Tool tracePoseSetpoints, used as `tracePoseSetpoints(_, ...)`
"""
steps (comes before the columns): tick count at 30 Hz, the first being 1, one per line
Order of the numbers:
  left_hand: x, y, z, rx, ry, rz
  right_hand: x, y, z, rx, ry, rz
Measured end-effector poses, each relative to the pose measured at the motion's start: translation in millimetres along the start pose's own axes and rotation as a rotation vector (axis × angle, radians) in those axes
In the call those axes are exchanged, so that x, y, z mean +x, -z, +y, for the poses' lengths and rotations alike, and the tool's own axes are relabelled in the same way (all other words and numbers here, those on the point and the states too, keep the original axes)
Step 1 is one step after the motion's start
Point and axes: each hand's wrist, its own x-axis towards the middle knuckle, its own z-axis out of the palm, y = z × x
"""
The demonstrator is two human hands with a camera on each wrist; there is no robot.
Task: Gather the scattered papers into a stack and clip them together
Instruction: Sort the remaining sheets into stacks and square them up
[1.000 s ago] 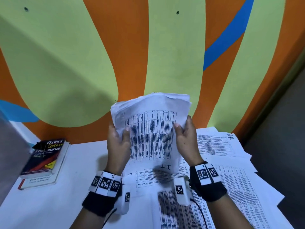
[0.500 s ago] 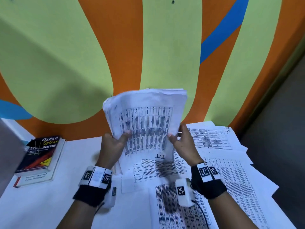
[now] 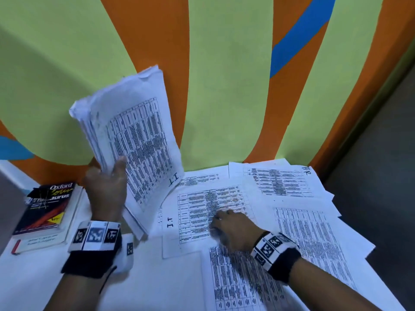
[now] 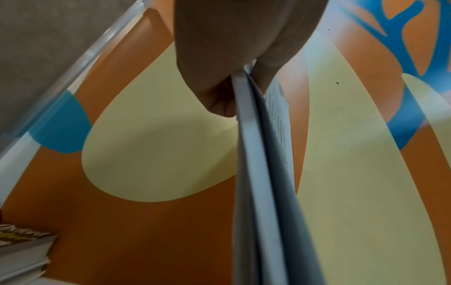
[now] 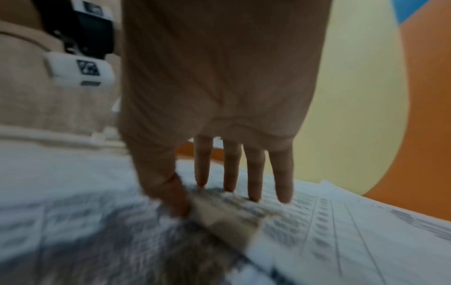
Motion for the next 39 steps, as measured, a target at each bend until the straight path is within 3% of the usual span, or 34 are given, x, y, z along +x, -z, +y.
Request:
tracePoseSetpoints(5,-5,-3,3,-0.019,0.013,0.004,-15,-3,10,0.017,0.036,0.257)
tracePoseSetpoints(10,-7,-7,5,-0.074,0.019,0.008,-60,-11,54,0.375,-0.25,0.561)
tracePoseSetpoints(12,-8,-10,4,-0.075,0.008,-0.002,-76,-16,68,0.669,-0.403,0.534)
tracePoseSetpoints(14,-10,-13,3,-0.068,0.009,-0.009,-92,-19,81,0.805,-0.509,0.375)
tracePoseSetpoints(16,-12,-16,0,-0.058,0.007,-0.02,-103,-19,89,0.674,-0.582,0.313)
tracePoseSetpoints(19,-16,-18,0,-0.049,-0.002,-0.042,-108,-13,94,0.701,-0.789,0.37)
tracePoseSetpoints(23,-20,-20,2,-0.05,0.004,-0.074,-84,-16,71,0.645,-1.033,0.132)
tracePoseSetpoints(25,-19,-22,-2,-0.067,0.025,-0.087,-72,-22,57,0.635,-1.065,0.144)
tracePoseSetpoints(30,-20,-21,-5,-0.093,0.029,-0.101,-65,-27,51,0.772,-1.002,0.435)
tracePoseSetpoints(33,-17,-17,-7,-0.069,0.008,-0.08,-81,-9,57,0.853,-1.012,0.51)
tracePoseSetpoints(37,-13,-16,-13,-0.061,0.031,-0.062,-96,-4,49,0.945,-1.01,0.317)
tracePoseSetpoints(39,-14,-19,-13,-0.076,0.036,-0.059,-93,-11,33,0.852,-0.995,0.211)
